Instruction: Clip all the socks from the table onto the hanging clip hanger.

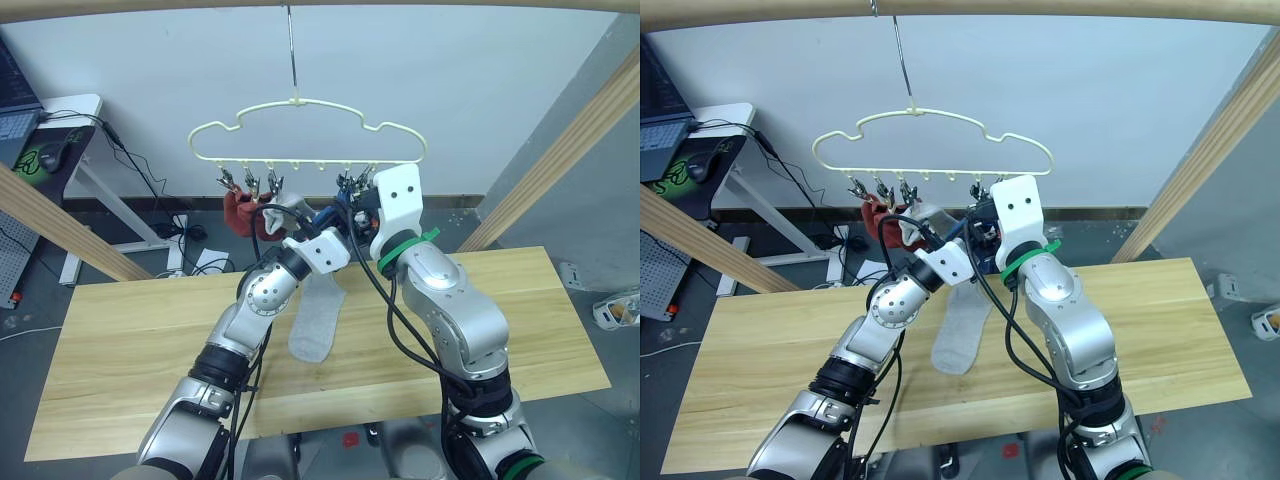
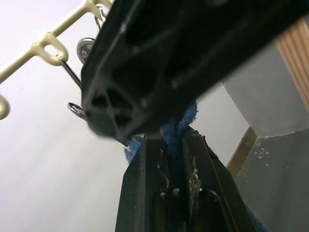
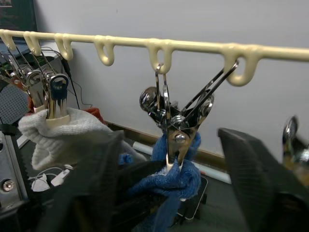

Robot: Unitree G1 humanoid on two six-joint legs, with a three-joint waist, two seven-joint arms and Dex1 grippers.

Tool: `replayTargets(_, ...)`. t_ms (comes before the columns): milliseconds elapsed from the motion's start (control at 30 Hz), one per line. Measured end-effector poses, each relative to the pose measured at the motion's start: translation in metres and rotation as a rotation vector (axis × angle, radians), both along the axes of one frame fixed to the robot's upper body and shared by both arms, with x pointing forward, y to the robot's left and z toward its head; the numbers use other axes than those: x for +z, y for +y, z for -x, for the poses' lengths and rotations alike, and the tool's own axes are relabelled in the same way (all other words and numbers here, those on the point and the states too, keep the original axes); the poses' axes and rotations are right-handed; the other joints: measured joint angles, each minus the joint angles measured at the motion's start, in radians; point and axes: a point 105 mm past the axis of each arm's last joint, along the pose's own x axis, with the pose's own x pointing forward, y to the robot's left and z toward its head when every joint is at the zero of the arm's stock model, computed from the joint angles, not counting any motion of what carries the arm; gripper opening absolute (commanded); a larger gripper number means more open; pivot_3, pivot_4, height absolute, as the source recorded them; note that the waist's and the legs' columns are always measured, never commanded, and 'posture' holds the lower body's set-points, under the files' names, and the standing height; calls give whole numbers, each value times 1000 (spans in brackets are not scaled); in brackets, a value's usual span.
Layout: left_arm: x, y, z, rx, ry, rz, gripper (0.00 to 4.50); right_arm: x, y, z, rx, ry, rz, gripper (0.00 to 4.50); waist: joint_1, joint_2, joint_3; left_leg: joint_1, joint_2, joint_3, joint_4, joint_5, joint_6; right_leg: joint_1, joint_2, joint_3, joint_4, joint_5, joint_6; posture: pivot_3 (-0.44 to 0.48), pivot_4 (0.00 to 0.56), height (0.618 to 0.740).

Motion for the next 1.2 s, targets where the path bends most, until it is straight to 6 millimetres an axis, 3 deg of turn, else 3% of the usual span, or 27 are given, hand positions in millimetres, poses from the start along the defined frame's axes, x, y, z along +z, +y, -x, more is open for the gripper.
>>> replayTargets(133,0,0,0,-1,2,-3,0,-2,0,2,8,8,-12,4279,0,0,0,0,0,0,0,0,0,0,0,0,0,0,0,-254,272,740)
replayTargets(400,-7,-4,5,-48,55,14,2388,-5,-2,7,24,7,-16,4311,0,0,-1,0,0,0,0,0,0,0,0,0,1,0,0,-254,262,740)
replayTargets(567,-13,-3,11,-74,114,22,2388,-6,-1,11,57,12,-20,4311,-2,0,-2,0,0,0,1,0,0,0,0,0,1,0,0,-254,258,740)
replayTargets(767,-40,20,12,-34,313,84,2388,9,-12,23,70,-64,-44,4311,-6,0,-3,0,0,-1,1,0,0,0,0,0,1,0,0,-259,253,740)
replayTargets(933,-37,24,19,-72,395,144,2388,14,-17,31,86,-93,-45,4311,-7,0,-4,0,0,-1,3,0,0,1,0,0,1,0,0,-268,254,740)
replayTargets(1033,-36,28,25,-91,438,182,2418,15,-21,35,80,-108,-48,3691,-14,-1,-4,1,0,-2,3,0,0,2,0,0,1,0,0,-271,255,740)
replayTargets(1100,-33,34,30,-108,461,203,2418,14,-24,36,66,-109,-50,3030,-21,-1,-5,1,0,-2,3,0,0,2,1,1,1,0,0,-271,256,740)
replayTargets(1200,-25,42,40,-143,493,234,2418,13,-33,35,17,-112,-48,3030,-25,-1,-5,1,0,-2,3,0,-1,3,1,1,2,0,0,-271,257,740)
